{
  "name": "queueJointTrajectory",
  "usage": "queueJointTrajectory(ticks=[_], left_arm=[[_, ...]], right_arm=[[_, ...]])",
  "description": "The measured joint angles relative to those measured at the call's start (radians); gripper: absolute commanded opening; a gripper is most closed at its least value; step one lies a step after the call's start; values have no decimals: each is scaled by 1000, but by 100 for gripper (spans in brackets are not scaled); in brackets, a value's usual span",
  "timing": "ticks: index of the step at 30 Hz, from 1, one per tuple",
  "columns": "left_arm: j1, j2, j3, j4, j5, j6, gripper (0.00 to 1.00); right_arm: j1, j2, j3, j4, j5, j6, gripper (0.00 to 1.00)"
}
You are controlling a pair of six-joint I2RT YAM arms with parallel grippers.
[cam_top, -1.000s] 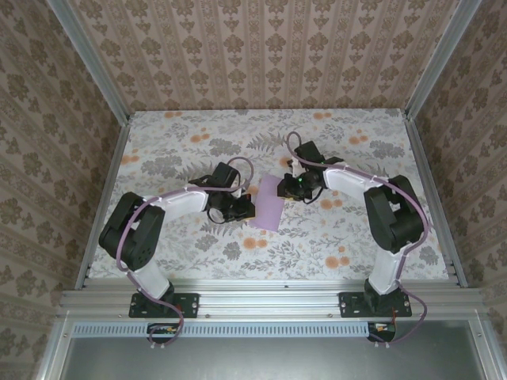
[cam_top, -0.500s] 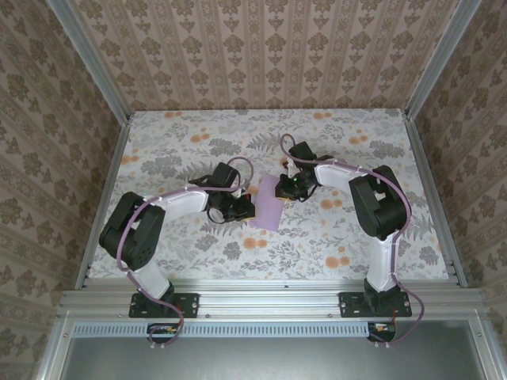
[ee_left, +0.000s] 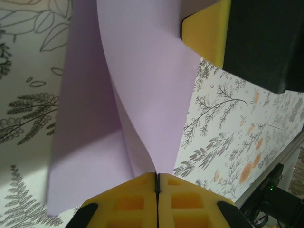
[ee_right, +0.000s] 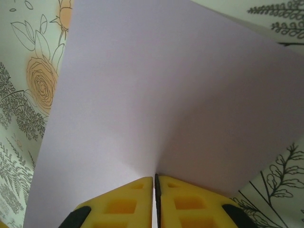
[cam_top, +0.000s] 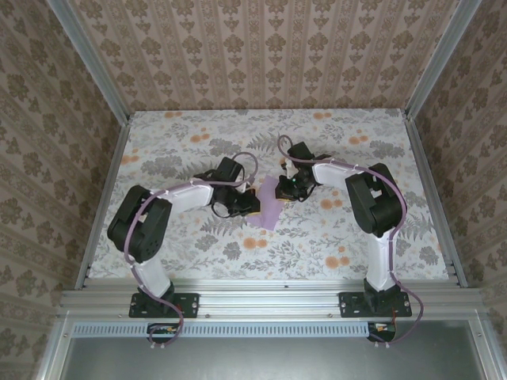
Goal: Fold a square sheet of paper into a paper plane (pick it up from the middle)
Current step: Fold the triangle a second time at the center of the table.
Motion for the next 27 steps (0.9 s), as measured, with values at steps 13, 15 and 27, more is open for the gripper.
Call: queueJointTrajectory(ticks=[13,15,27], left_arm=[[-11,65,72,-8,21,0,7],[-11,79,82,-8,21,0,7],[-24,150,140,8,21,-6,7]], right_arm=[[0,4,9,-17,0,-25,13],[0,4,9,-17,0,-26,13],[0,4,9,-17,0,-29,13]])
